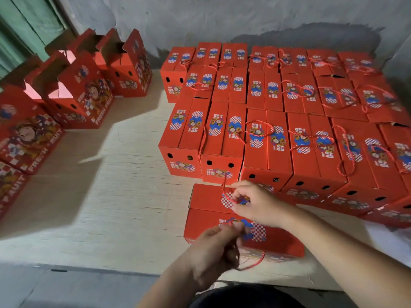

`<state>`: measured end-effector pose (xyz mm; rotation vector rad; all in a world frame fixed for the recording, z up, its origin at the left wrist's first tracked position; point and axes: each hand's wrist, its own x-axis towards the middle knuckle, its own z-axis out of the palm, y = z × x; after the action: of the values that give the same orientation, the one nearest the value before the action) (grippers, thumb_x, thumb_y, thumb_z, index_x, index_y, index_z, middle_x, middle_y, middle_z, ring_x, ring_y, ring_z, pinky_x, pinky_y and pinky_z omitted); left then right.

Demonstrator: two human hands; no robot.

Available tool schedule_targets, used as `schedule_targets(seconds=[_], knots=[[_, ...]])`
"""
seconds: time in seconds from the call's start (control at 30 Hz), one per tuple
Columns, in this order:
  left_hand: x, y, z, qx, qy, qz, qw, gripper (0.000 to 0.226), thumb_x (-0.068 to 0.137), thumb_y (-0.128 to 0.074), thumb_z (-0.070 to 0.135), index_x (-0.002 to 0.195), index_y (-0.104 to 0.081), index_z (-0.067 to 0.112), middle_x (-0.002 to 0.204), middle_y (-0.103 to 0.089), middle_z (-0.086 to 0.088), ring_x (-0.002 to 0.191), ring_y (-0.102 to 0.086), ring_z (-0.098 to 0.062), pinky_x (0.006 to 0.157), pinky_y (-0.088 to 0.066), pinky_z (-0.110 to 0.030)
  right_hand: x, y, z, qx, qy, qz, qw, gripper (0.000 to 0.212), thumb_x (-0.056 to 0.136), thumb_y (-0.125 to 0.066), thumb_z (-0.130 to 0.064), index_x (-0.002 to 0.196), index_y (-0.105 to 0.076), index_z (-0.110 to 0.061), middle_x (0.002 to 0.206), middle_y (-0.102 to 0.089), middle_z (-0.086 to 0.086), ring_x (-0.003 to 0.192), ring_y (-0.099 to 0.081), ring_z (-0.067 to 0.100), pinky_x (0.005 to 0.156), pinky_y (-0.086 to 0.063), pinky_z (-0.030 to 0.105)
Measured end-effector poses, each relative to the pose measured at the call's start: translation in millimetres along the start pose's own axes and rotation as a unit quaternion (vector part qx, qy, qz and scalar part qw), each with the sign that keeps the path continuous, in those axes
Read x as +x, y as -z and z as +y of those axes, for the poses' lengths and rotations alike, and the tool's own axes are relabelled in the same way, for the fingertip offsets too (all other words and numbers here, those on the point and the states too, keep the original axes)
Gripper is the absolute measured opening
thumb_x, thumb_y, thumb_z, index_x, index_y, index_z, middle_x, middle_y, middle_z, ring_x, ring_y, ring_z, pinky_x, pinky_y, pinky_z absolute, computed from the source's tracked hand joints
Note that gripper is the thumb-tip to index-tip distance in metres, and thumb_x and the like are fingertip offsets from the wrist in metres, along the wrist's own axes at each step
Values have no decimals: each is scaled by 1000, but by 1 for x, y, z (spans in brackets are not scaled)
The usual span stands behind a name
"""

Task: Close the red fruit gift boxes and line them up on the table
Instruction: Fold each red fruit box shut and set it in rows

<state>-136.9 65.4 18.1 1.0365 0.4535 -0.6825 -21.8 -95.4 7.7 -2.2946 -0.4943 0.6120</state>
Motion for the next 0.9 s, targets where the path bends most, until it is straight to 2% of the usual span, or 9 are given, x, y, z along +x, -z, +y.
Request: schedule_targets(seconds=[0.1, 0.2, 0.3, 0.43, 0.6, 0.67, 0.73, 0.8, 0.9], knots=[[-9, -13, 36, 52, -124, 48, 990, 44, 93, -57, 50, 110, -74, 14, 98, -68, -4, 74, -49, -15, 72, -39, -32, -38, 9, -16, 205, -3, -35, 978, 21, 95, -63, -35, 91, -73, -16, 121, -72, 1, 118, -63, 15, 106, -43, 38], [-19, -20, 64, 186, -188, 54, 963, 51, 94, -46, 71, 113, -77, 35, 114, -75, 9, 90, -60, -9, 86, -46, -29, -62, 6, -38, 243, 30, -92, 965, 23, 92, -60, -36, 94, -69, -14, 99, -74, 4, 104, -68, 18, 97, -49, 39], [-27, -27, 78, 304, -271, 31, 913, 53, 97, -44, 70, 99, -78, 29, 97, -77, 2, 78, -65, 2, 72, -52, -12, -59, 2, -51, 213, 55, -4, 976, 20, 89, -62, -23, 95, -58, -5, 79, -59, 7, 78, -59, 22, 73, -50, 46], [-39, -9, 102, 370, -359, 72, 854, 48, 99, -48, 67, 94, -79, 32, 77, -70, 14, 75, -59, 3, 66, -47, -24, -43, 11, -68, 370, -1, 77, 926, 22, 93, -70, -18, 114, -64, -20, 67, -58, -5, 62, -56, 12, 63, -48, 26], [-38, 23, 87, 262, -432, 202, 839, 27, 104, -54, 41, 102, -80, 35, 99, -79, 11, 96, -71, 0, 77, -52, -16, -23, 0, -114, 457, 30, 24, 889, 30, 93, -58, 0, 116, -69, -17, 69, -66, -6, 66, -64, 4, 59, -49, 15], [-35, 35, 54, 234, -429, 298, 820, 21, 100, -57, 42, 110, -75, 36, 108, -76, 12, 104, -68, 0, 85, -54, -22, -14, -9, -136, 499, 27, 7, 866, 29, 94, -58, 0, 120, -65, -11, 79, -71, 6, 78, -68, 11, 73, -53, 22], [-34, 51, 14, 220, -363, 392, 816, 51, 81, -63, 63, 127, -61, 41, 126, -63, 17, 117, -59, 0, 101, -50, -36, -7, -19, -154, 510, 24, -2, 860, 35, 88, -65, -9, 123, -62, -13, 97, -71, 21, 93, -67, 17, 90, -52, 33], [-35, 73, -21, 230, -299, 437, 817, 86, 63, -67, 71, 141, -44, 42, 135, -48, 16, 127, -51, -4, 109, -45, -43, -1, -31, -165, 504, 33, -24, 863, 41, 78, -66, -21, 119, -61, -19, 109, -72, 15, 109, -64, 15, 104, -46, 35], [-35, 101, -46, 331, -273, 415, 802, 109, 67, -77, 71, 157, -21, 44, 145, -35, 10, 134, -35, 0, 111, -35, -36, 13, -44, -168, 478, 70, -83, 871, 41, 80, -63, -21, 120, -56, -21, 105, -72, 4, 107, -65, 8, 98, -48, 21]])
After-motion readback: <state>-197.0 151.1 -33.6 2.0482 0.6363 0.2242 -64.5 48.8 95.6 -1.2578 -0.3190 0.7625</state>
